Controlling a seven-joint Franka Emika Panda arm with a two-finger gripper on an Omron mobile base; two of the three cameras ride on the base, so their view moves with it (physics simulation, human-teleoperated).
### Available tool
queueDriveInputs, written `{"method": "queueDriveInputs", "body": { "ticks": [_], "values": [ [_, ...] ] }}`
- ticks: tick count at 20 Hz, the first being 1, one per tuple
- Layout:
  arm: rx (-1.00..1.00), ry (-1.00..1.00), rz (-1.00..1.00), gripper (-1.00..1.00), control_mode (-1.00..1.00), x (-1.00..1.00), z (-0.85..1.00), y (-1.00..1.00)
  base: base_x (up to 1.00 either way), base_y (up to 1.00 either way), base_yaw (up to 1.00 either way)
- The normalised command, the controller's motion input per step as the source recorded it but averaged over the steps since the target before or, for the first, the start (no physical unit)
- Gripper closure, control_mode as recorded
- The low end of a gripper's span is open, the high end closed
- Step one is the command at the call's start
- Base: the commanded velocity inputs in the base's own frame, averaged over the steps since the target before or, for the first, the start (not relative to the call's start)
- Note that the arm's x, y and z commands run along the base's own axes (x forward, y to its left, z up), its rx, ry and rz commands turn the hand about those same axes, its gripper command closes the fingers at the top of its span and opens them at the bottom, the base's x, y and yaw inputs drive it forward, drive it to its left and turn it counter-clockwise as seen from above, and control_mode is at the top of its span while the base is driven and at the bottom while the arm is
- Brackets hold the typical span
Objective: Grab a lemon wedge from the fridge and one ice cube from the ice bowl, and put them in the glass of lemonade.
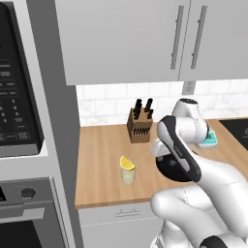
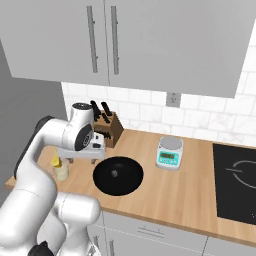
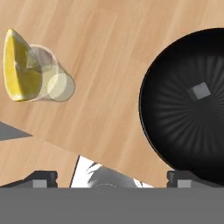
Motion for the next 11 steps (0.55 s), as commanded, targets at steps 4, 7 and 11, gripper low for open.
{"method": "queueDriveInputs", "body": {
  "ticks": [4,7,11],
  "values": [
    [0.0,-0.01,-0.15,-1.0,-1.0,-0.24,0.04,-0.4,0.0,0.0,0.0],
    [0.0,-0.02,-0.17,-1.0,-1.0,-0.18,0.11,-0.34,0.0,0.0,0.0],
    [0.0,-0.05,-0.22,-1.0,-1.0,-0.19,0.15,-0.39,0.0,0.0,0.0]
  ]
}}
